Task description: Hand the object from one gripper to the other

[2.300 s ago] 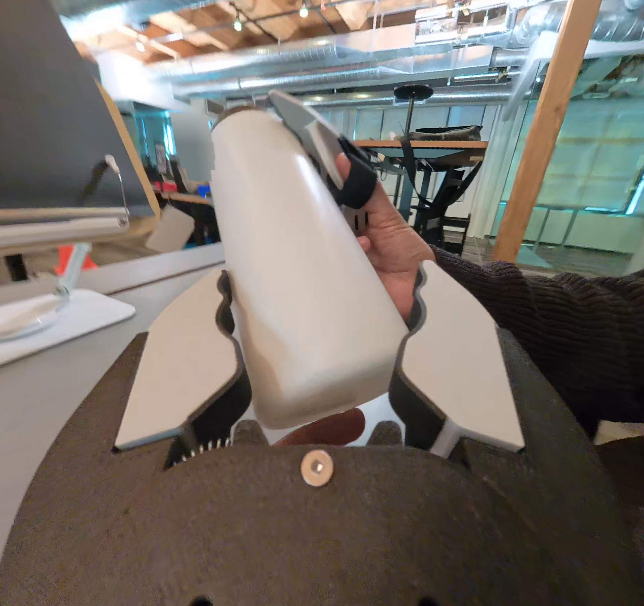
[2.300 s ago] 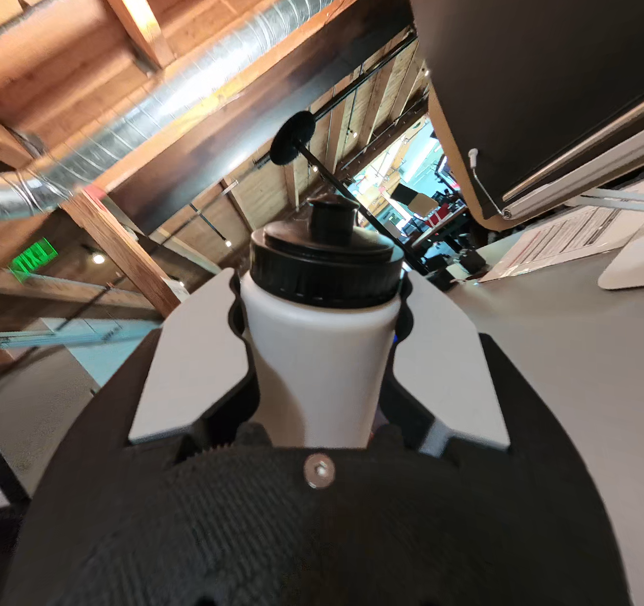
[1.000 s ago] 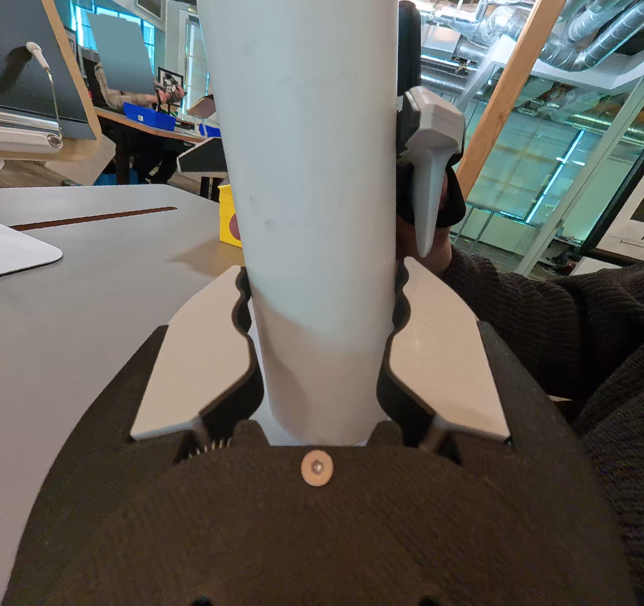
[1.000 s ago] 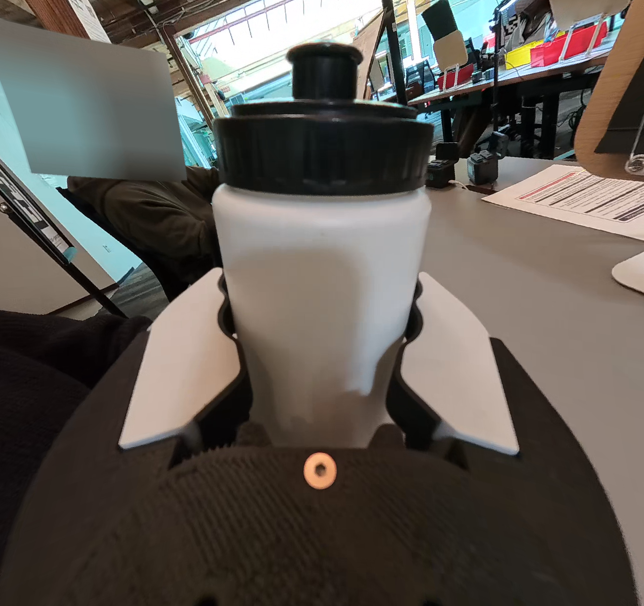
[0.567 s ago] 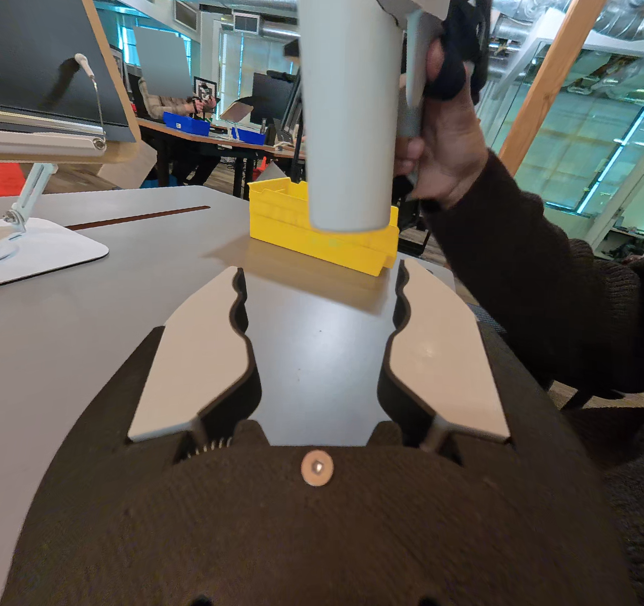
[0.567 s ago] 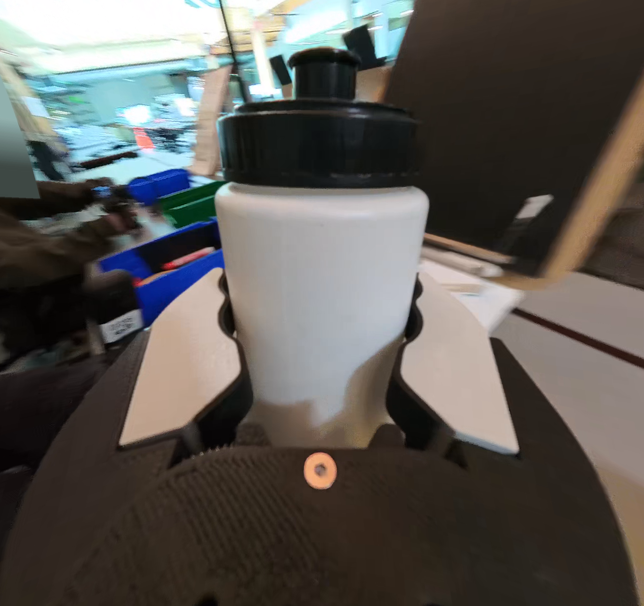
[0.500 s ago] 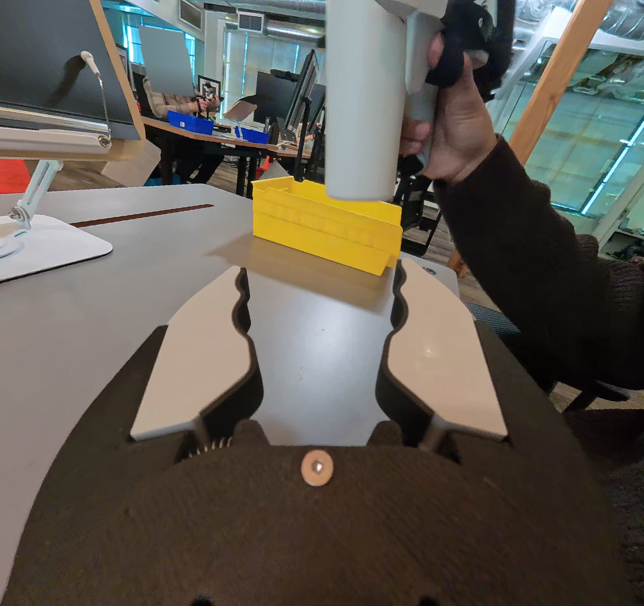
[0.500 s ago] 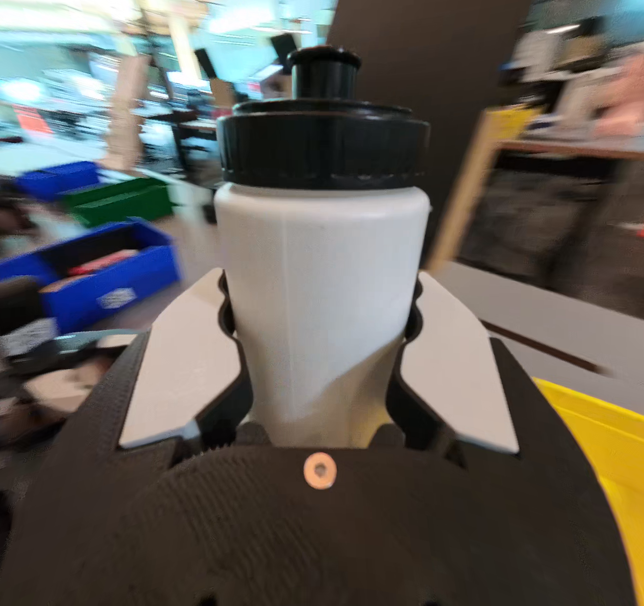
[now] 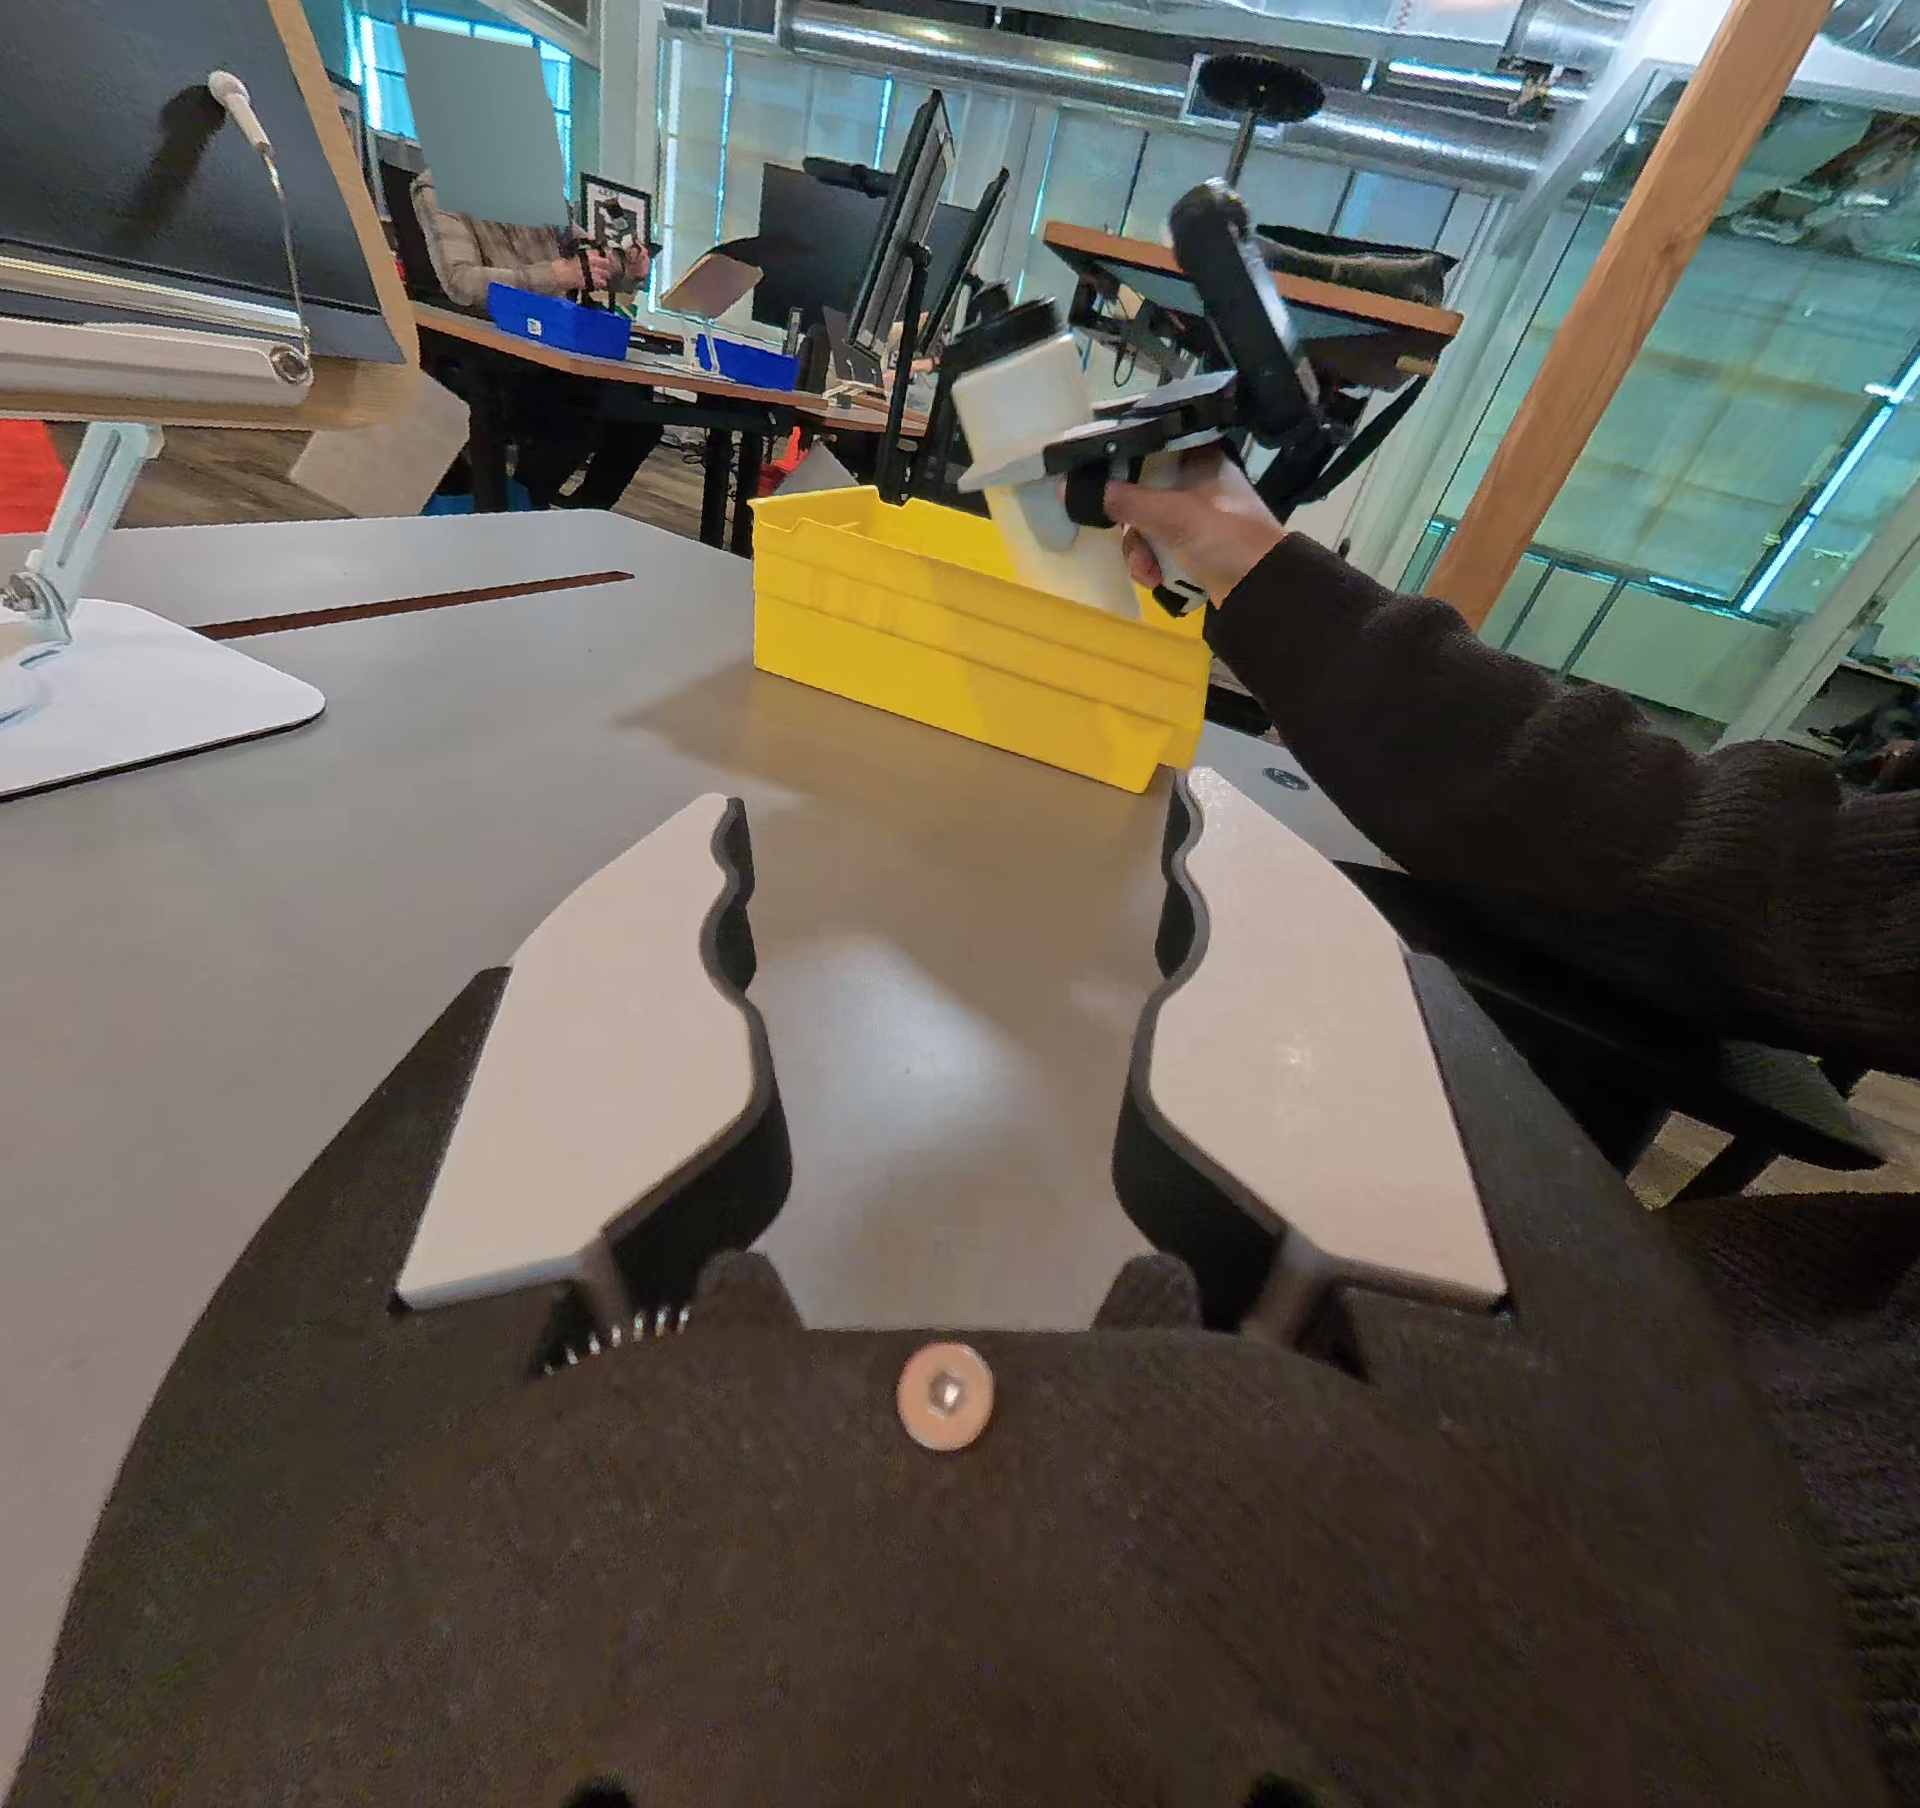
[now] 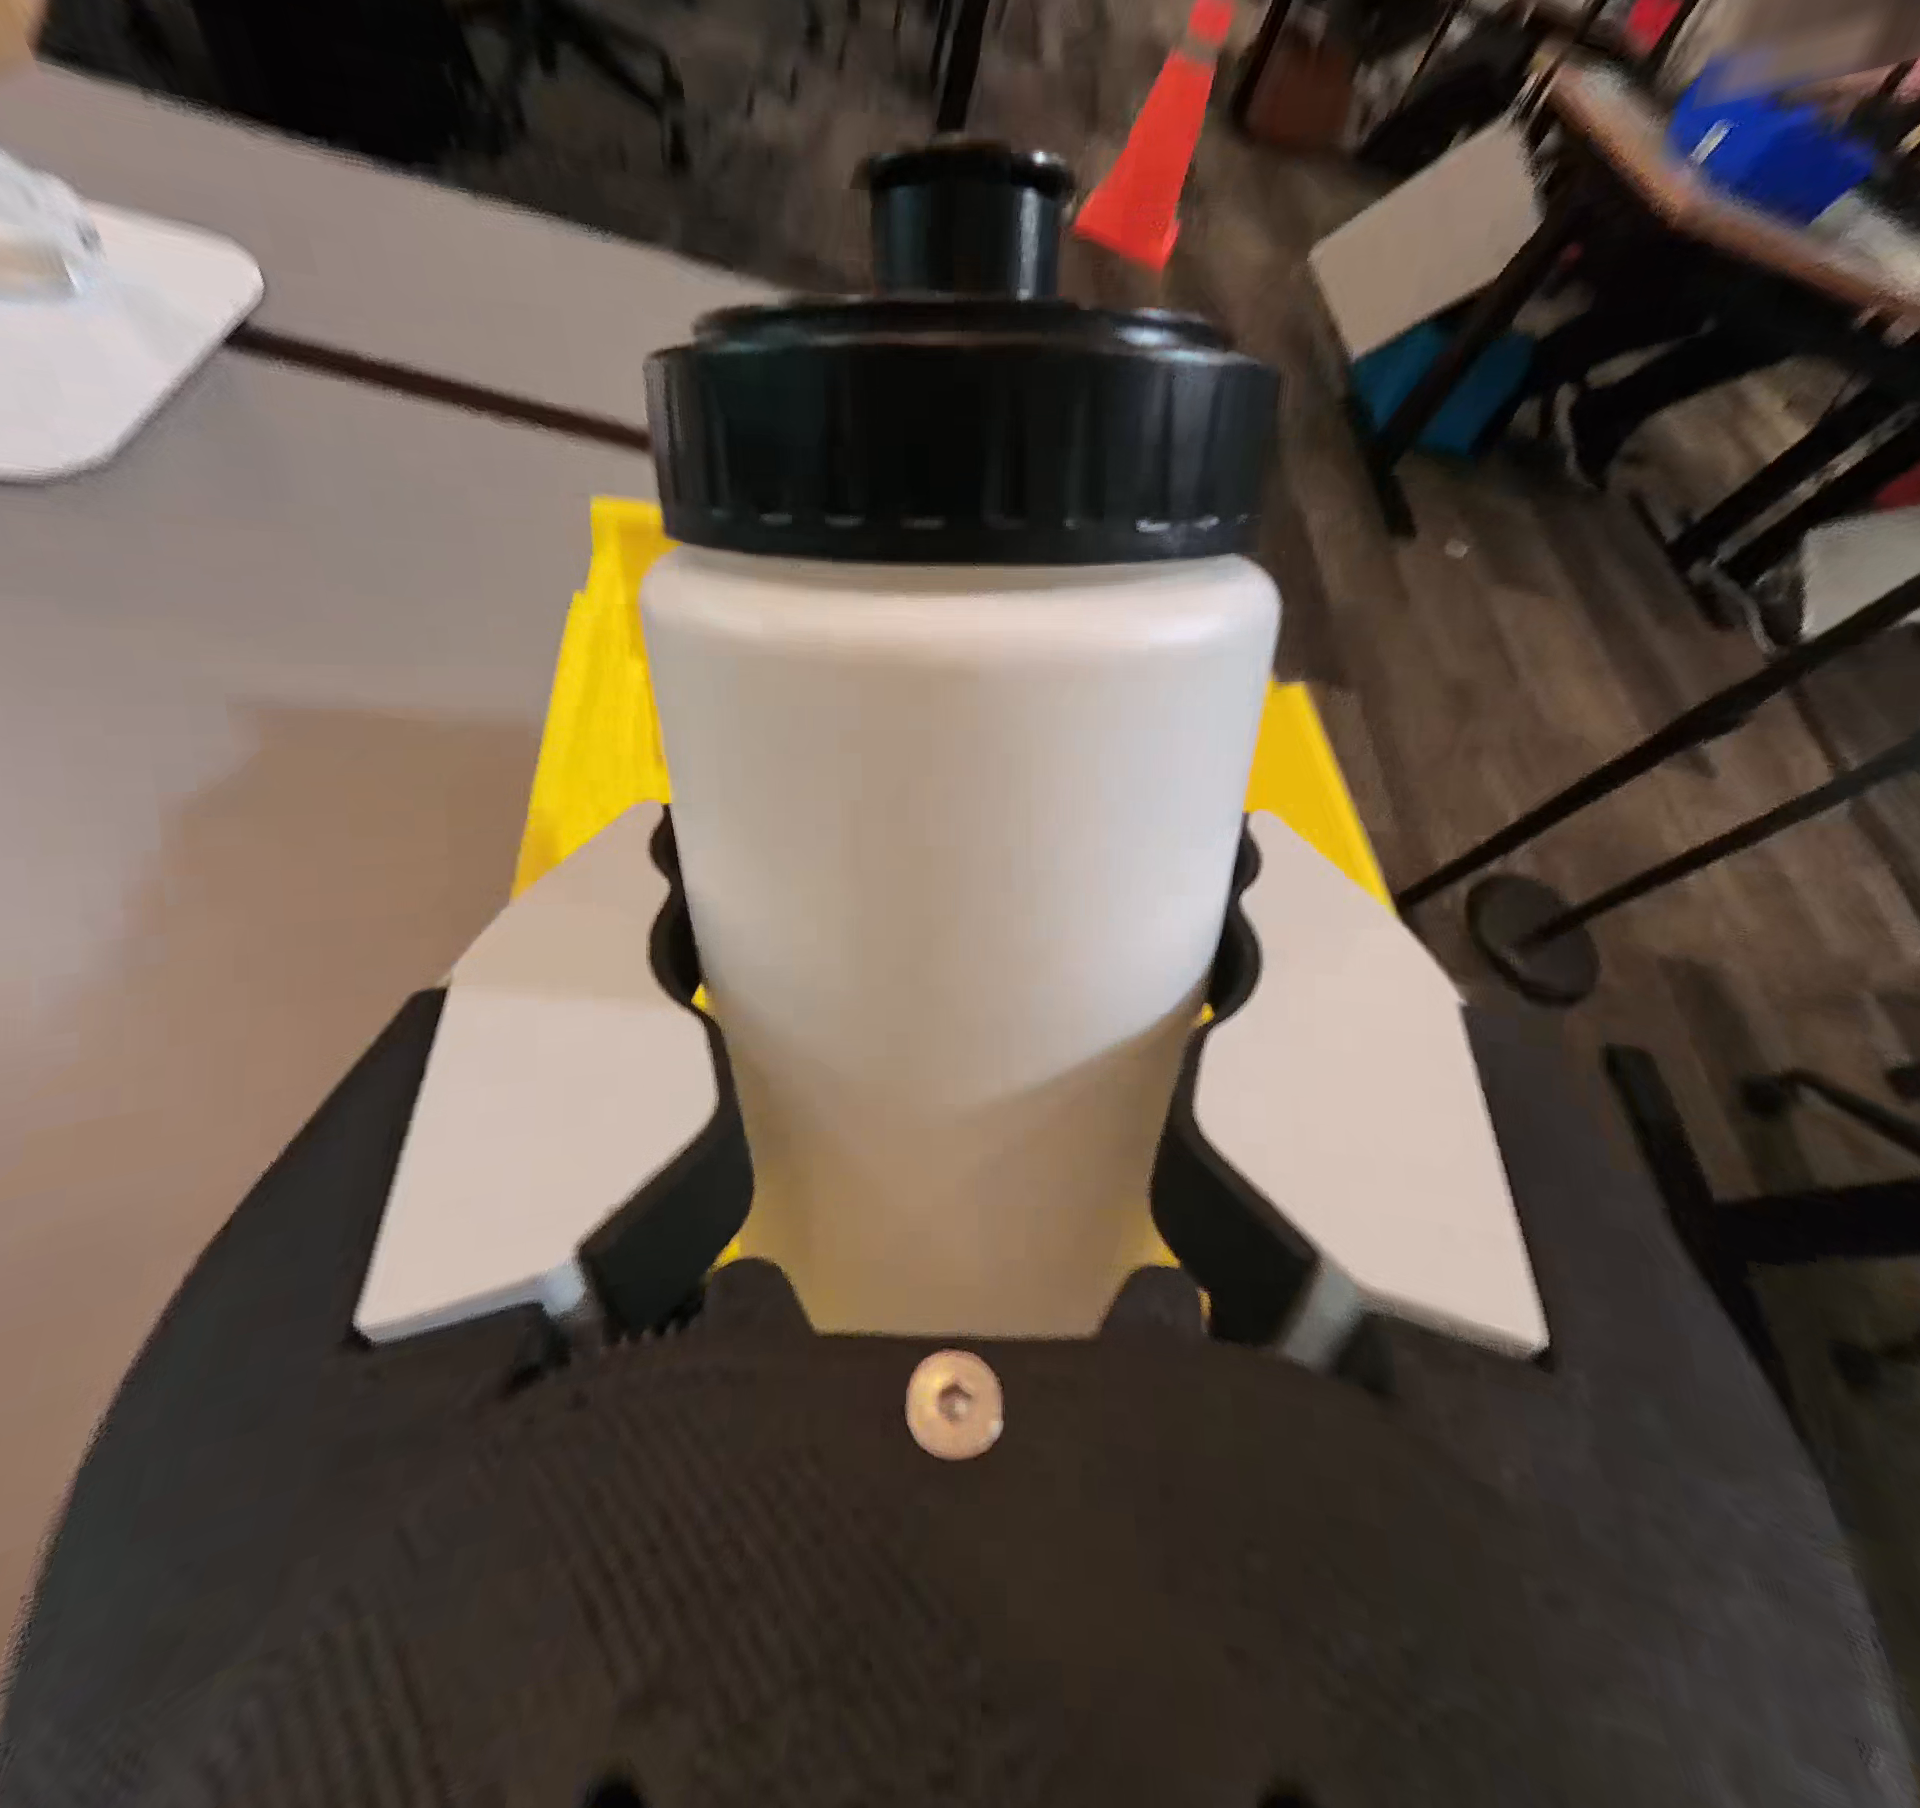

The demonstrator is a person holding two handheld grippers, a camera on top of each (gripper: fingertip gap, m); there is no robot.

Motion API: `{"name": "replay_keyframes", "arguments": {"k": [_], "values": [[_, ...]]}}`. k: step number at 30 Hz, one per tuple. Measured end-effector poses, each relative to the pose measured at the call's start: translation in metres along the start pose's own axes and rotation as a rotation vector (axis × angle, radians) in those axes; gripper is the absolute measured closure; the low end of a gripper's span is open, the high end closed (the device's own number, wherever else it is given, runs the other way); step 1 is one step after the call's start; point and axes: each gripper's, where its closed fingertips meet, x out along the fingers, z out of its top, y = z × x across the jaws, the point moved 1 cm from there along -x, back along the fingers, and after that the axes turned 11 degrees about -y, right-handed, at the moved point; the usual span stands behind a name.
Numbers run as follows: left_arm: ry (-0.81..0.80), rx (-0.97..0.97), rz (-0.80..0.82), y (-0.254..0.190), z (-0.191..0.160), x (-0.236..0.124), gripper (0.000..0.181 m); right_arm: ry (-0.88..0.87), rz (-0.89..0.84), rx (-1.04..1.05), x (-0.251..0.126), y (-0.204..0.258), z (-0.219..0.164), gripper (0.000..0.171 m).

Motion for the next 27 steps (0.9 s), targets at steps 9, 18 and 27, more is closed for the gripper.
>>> {"name": "replay_keyframes", "arguments": {"k": [9,18,27], "values": [[0.012,0.004,-0.009,-0.001,-0.003,0.0,0.103,0.433,0.167,0.036,0.021,0.021,-0.067,0.072],[0.028,0.016,-0.008,-0.002,-0.007,0.002,0.105,0.653,0.214,0.016,0.024,0.039,-0.095,0.089],[0.031,0.019,-0.003,0.0,-0.007,0.001,0.105,0.384,0.194,0.076,0.003,0.024,-0.02,0.086]]}}
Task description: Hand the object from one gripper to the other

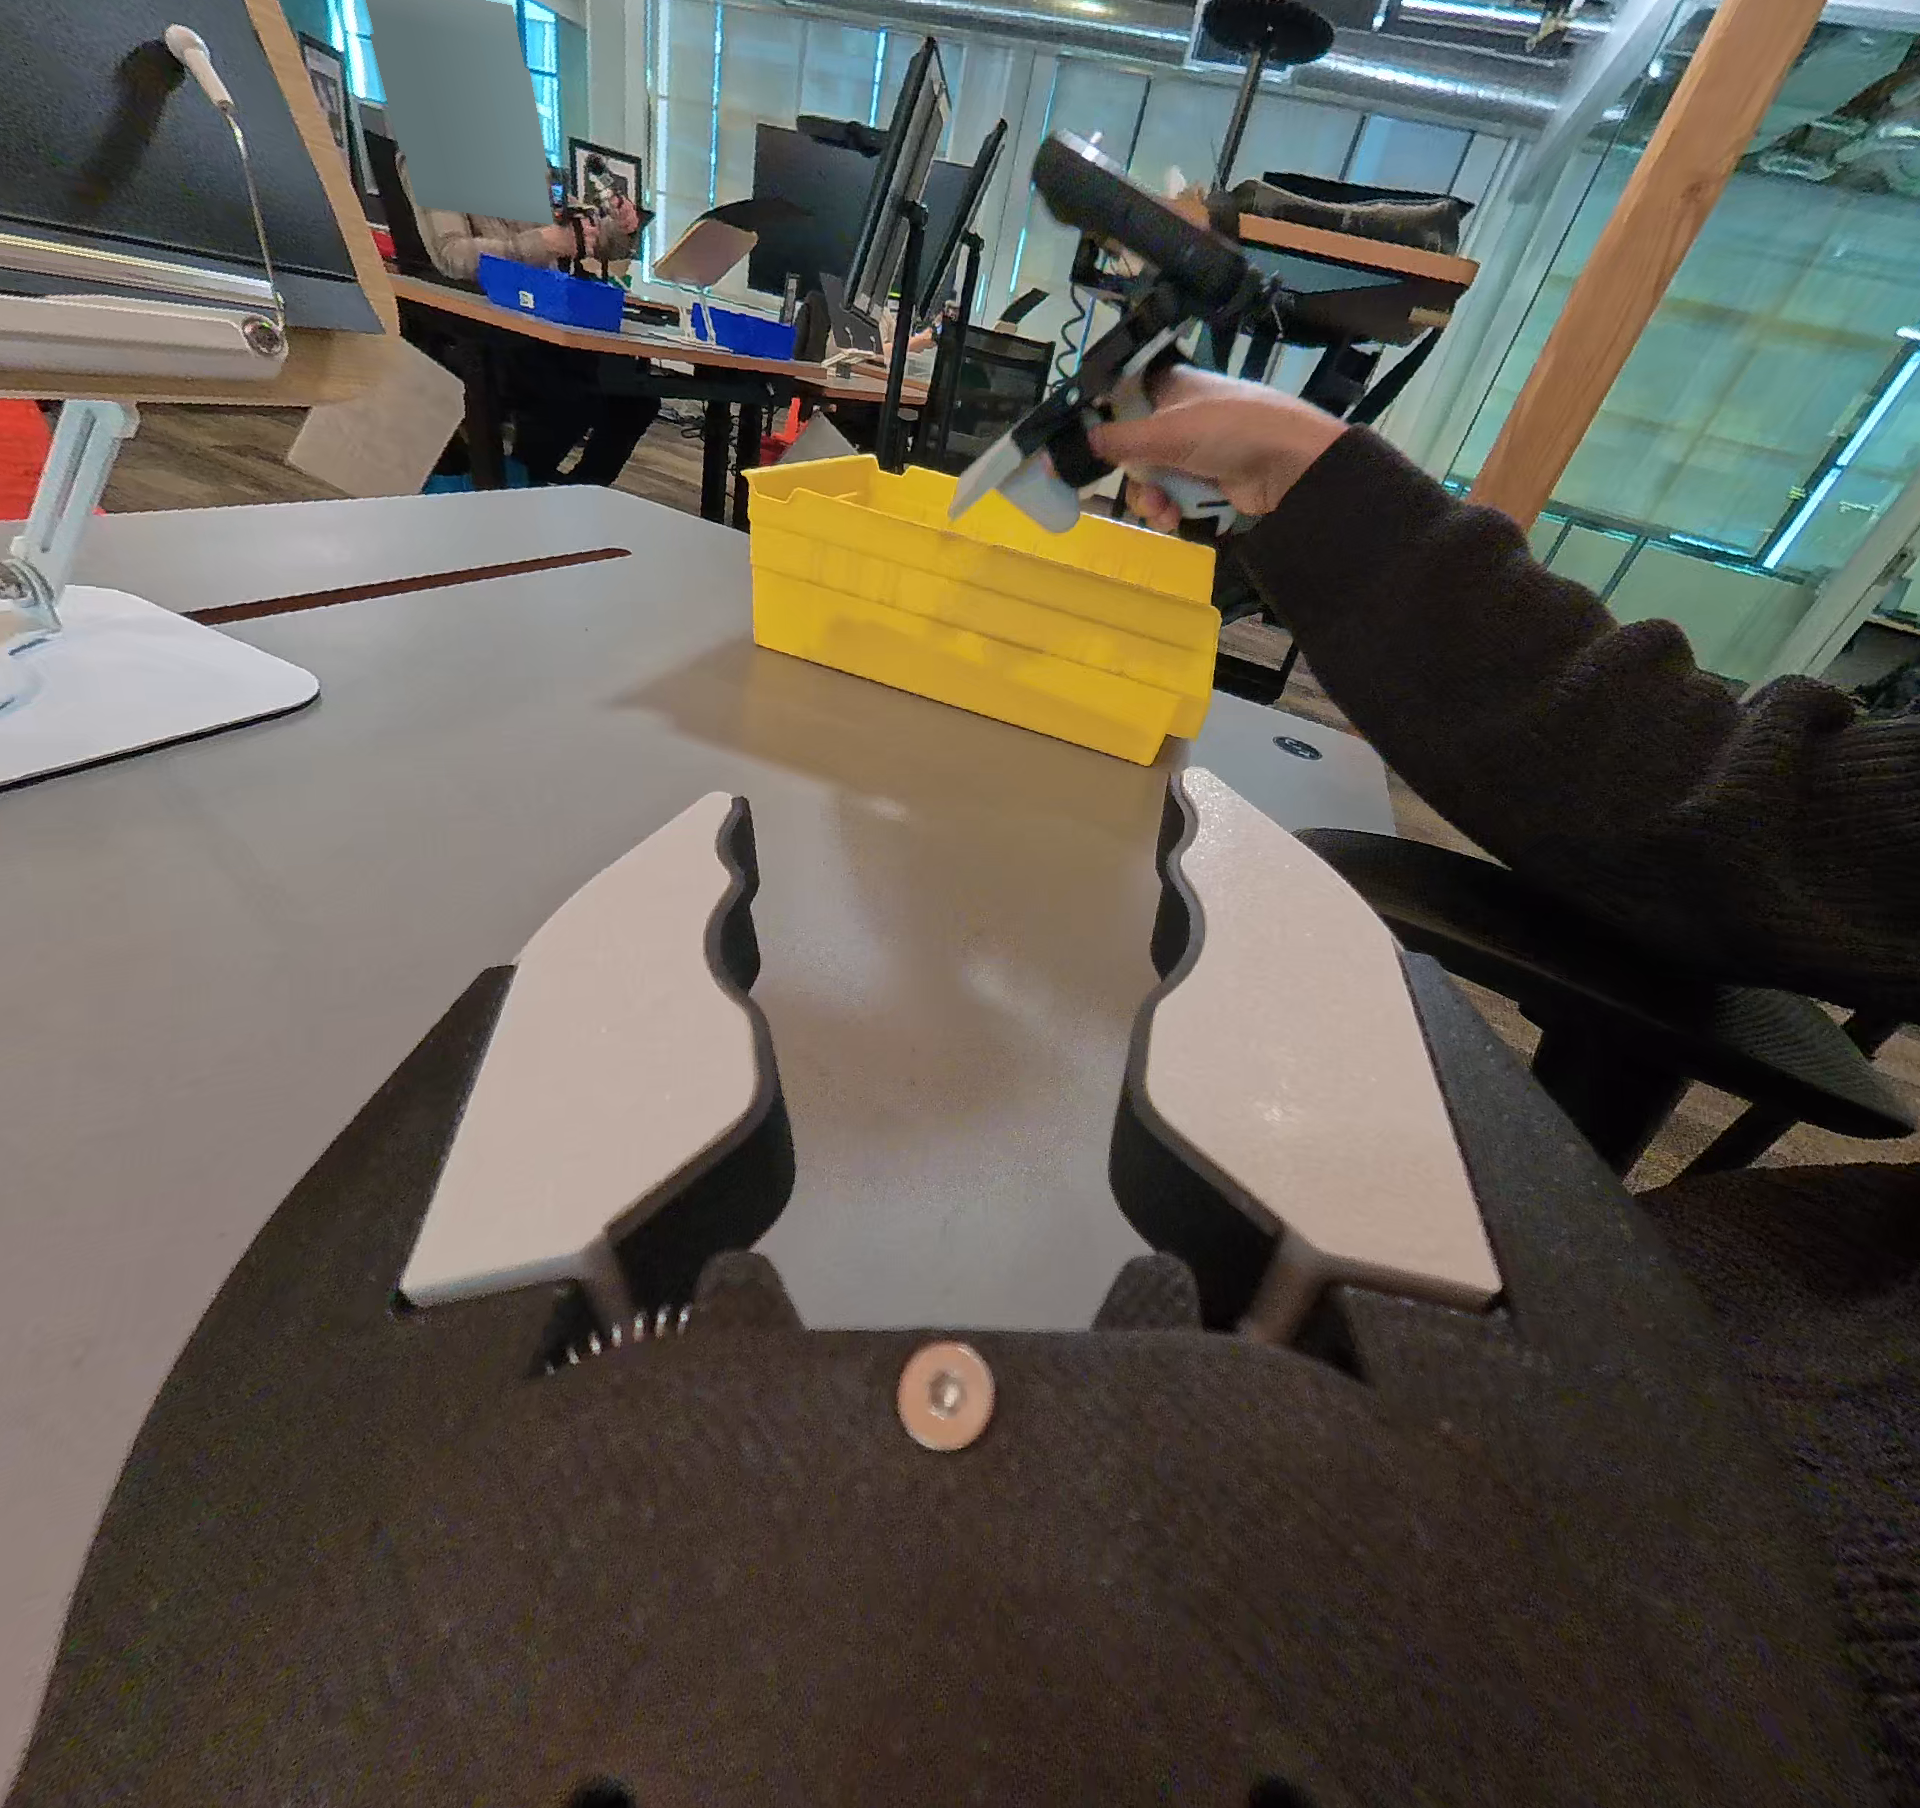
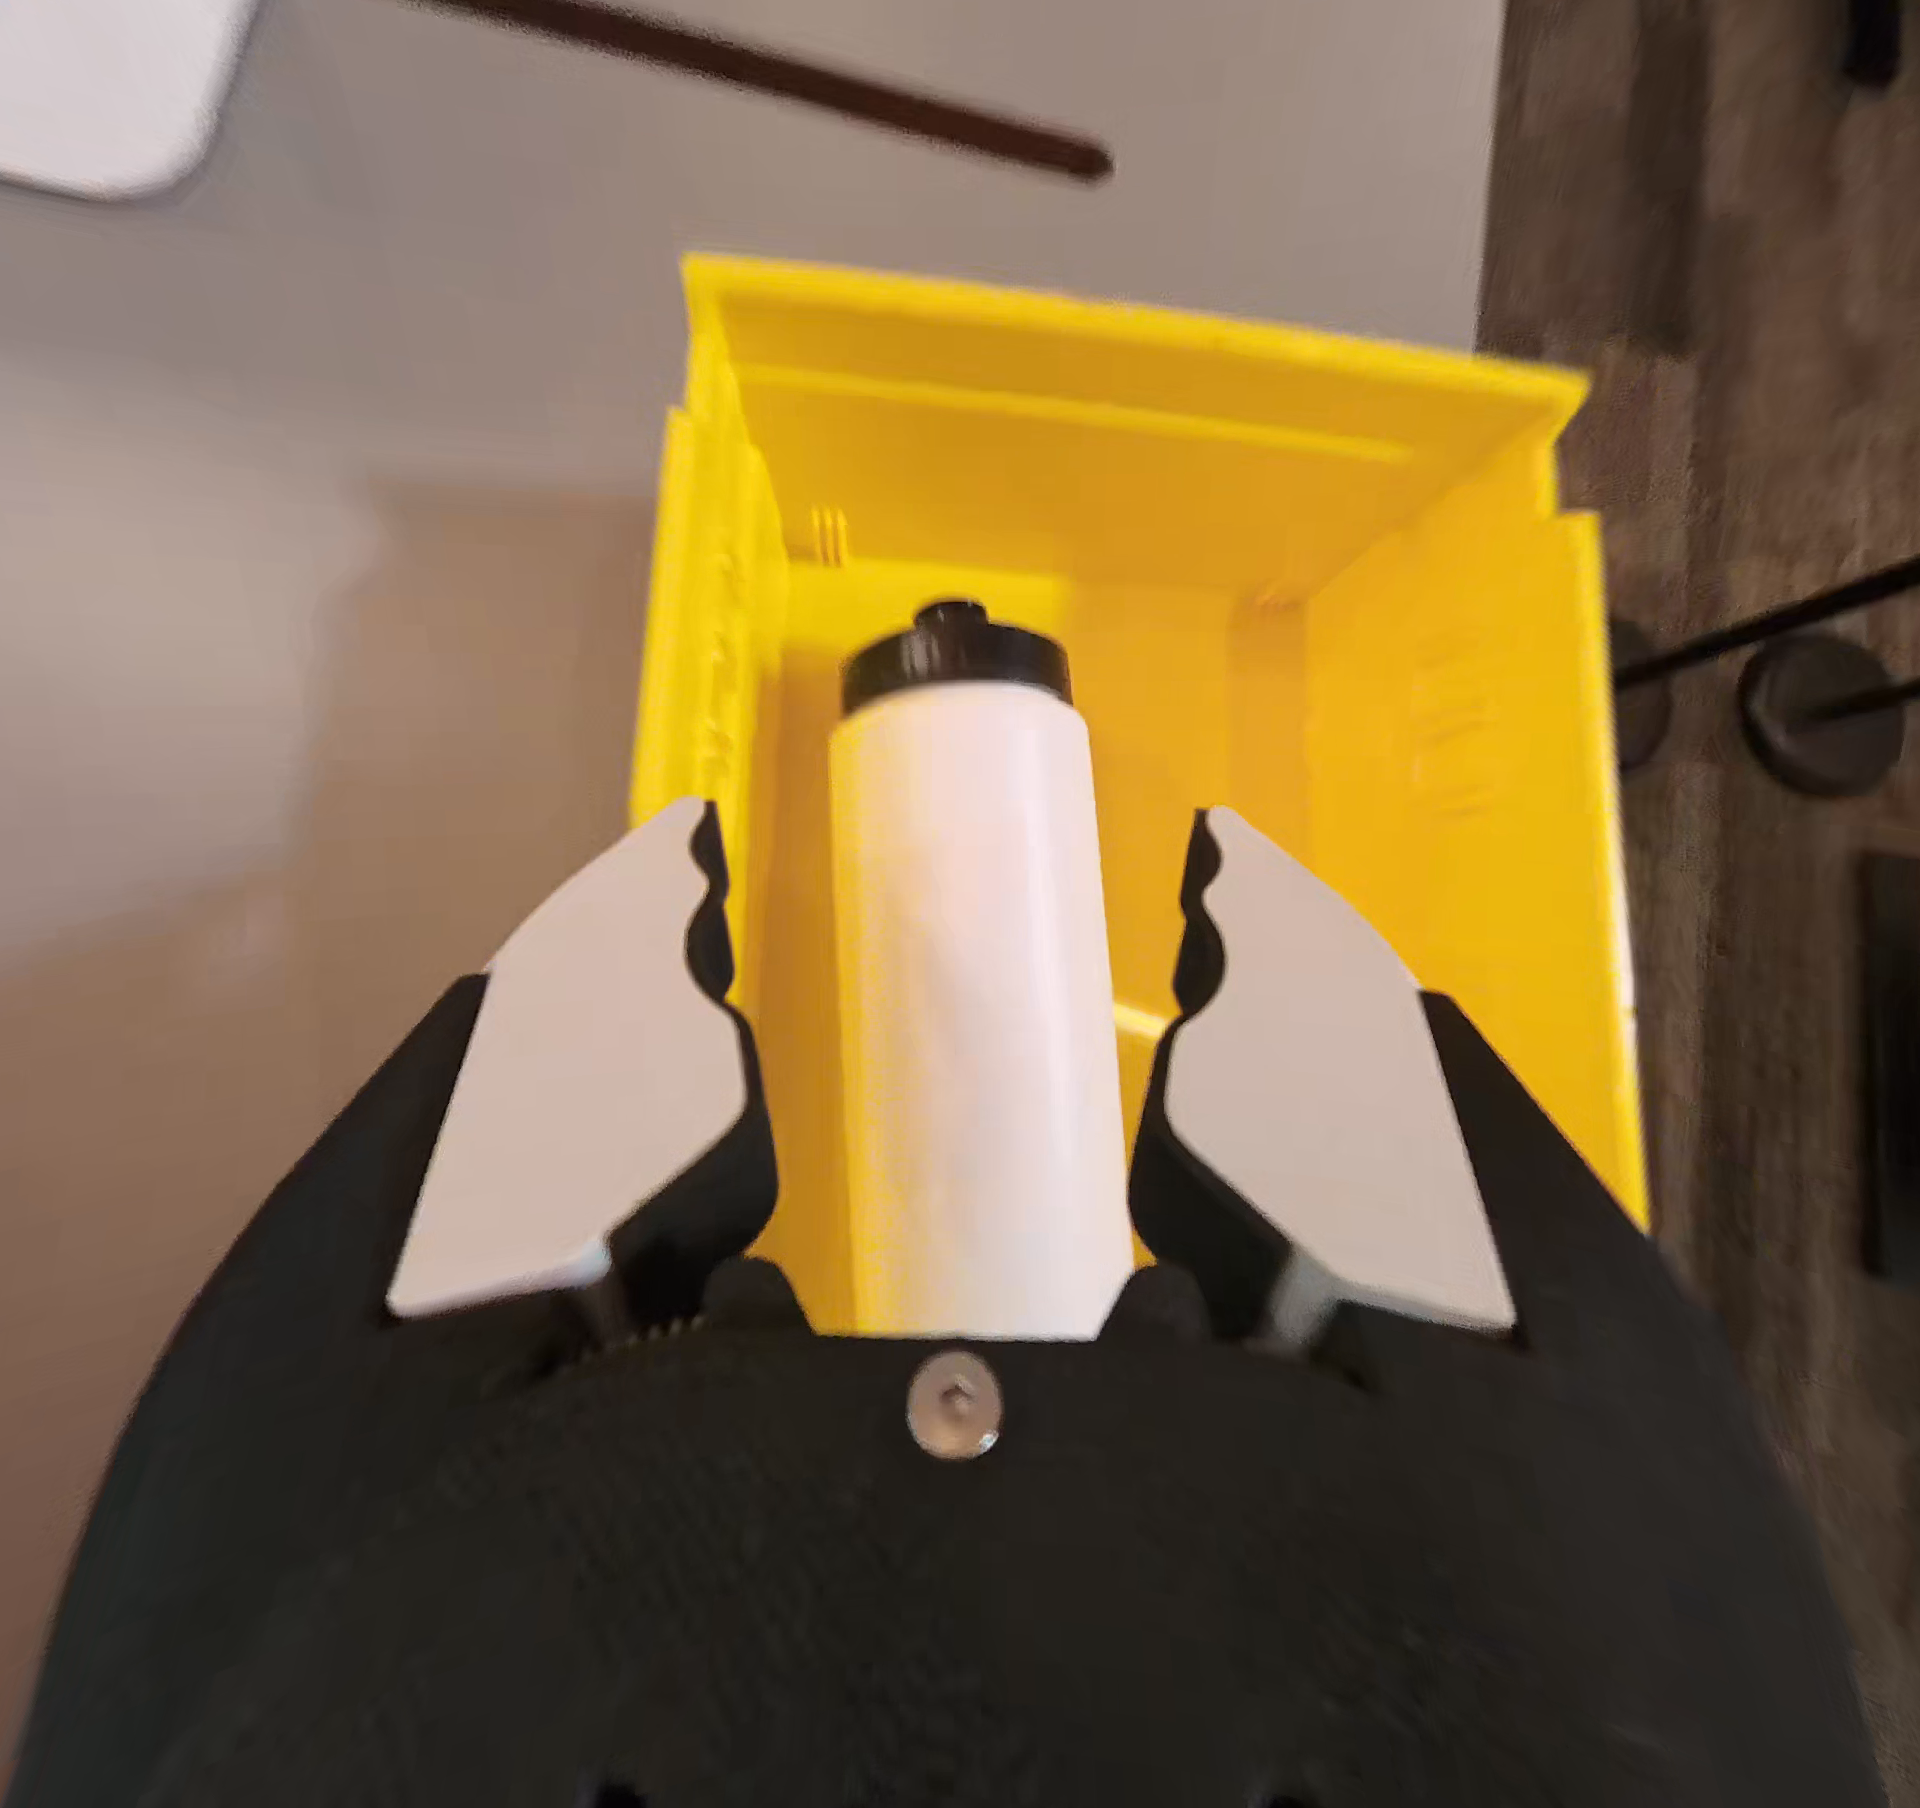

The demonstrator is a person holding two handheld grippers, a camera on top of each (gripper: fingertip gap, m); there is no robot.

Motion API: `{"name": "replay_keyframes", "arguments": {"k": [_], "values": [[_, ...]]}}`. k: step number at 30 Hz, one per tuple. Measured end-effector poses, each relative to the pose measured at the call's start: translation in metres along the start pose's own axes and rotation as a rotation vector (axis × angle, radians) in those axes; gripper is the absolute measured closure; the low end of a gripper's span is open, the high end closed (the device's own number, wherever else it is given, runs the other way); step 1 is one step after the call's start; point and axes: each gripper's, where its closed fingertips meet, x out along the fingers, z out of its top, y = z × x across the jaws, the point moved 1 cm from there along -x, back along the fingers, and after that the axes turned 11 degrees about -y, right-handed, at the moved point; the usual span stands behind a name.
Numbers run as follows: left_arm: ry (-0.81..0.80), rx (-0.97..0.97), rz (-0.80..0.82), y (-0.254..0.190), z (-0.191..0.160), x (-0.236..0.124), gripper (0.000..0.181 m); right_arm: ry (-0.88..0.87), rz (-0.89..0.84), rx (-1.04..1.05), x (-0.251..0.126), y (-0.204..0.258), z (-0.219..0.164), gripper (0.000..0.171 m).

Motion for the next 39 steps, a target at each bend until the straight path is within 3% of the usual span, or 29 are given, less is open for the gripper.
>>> {"name": "replay_keyframes", "arguments": {"k": [6,10,13,16,20,23,26,33,39], "values": [[0.008,0.002,0.007,0.001,-0.002,0.001,0.104,-0.446,0.092,-0.091,-0.065,0.053,0.089,0.093],[0.014,0.009,0.018,0.002,-0.004,0.001,0.104,-0.785,0.324,-0.143,-0.101,0.142,0.132,0.107],[0.014,0.013,0.034,0.005,-0.003,0.0,0.104,-0.894,0.536,-0.119,-0.1,0.215,0.133,0.111],[0.012,0.008,0.05,0.009,-0.002,-0.001,0.104,-0.886,0.706,-0.037,-0.074,0.276,0.109,0.114],[-0.009,0.0,0.092,0.019,0.004,-0.005,0.105,-0.728,0.934,0.169,-0.033,0.34,0.057,0.114],[-0.043,-0.027,0.136,0.03,0.011,-0.01,0.107,-0.599,0.941,-0.005,-0.014,0.372,0.028,0.115],[-0.091,-0.047,0.184,0.041,0.023,-0.016,0.109,-0.627,0.914,-0.107,-0.013,0.38,0.021,0.118],[-0.227,-0.016,0.296,0.061,0.089,-0.041,0.112,-0.558,0.983,0.105,0.002,0.37,0.017,0.12],[-0.199,0.148,0.531,0.104,0.172,-0.111,0.115,-0.56,0.978,0.211,0.008,0.35,0.023,0.122]]}}
